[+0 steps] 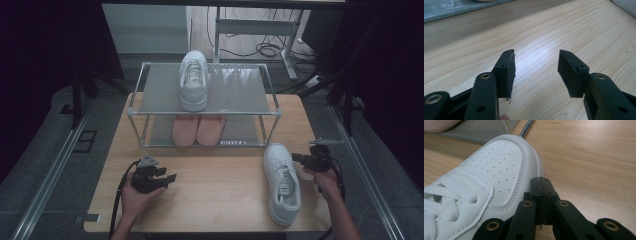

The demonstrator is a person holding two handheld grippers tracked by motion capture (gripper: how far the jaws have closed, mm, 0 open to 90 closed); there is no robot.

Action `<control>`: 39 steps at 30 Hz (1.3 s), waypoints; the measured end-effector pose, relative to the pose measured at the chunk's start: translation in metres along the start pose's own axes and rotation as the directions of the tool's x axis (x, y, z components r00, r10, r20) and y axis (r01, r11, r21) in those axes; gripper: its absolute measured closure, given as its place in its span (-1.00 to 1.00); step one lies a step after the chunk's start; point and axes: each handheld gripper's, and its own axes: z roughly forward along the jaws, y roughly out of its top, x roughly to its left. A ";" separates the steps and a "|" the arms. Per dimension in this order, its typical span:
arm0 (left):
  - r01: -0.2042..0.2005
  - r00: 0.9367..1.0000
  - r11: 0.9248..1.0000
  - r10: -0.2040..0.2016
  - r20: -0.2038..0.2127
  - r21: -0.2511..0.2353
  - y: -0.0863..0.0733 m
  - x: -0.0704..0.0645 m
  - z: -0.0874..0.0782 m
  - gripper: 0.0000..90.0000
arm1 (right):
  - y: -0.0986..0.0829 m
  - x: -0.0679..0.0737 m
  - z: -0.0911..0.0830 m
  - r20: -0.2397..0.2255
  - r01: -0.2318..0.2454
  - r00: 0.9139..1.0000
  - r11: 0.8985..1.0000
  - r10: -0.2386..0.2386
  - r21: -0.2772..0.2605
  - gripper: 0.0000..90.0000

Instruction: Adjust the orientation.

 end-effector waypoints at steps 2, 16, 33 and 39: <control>0.000 1.000 1.000 0.000 0.000 -0.002 0.000 0.001 0.000 0.08 | 0.002 0.003 0.003 -0.009 0.011 1.000 1.000 -0.011 0.005 1.00; -0.002 1.000 1.000 0.002 -0.003 0.001 0.000 0.001 0.000 0.08 | 0.020 0.027 0.025 -0.095 0.106 0.990 0.994 -0.103 0.027 1.00; -0.005 1.000 1.000 0.005 -0.001 0.009 0.000 -0.001 0.002 0.08 | 0.026 0.041 0.037 -0.149 0.159 0.977 0.987 -0.154 0.026 1.00; -0.004 1.000 1.000 0.004 -0.003 0.007 0.000 0.000 0.002 0.08 | 0.027 0.044 0.040 -0.165 0.180 0.971 0.983 -0.174 0.026 1.00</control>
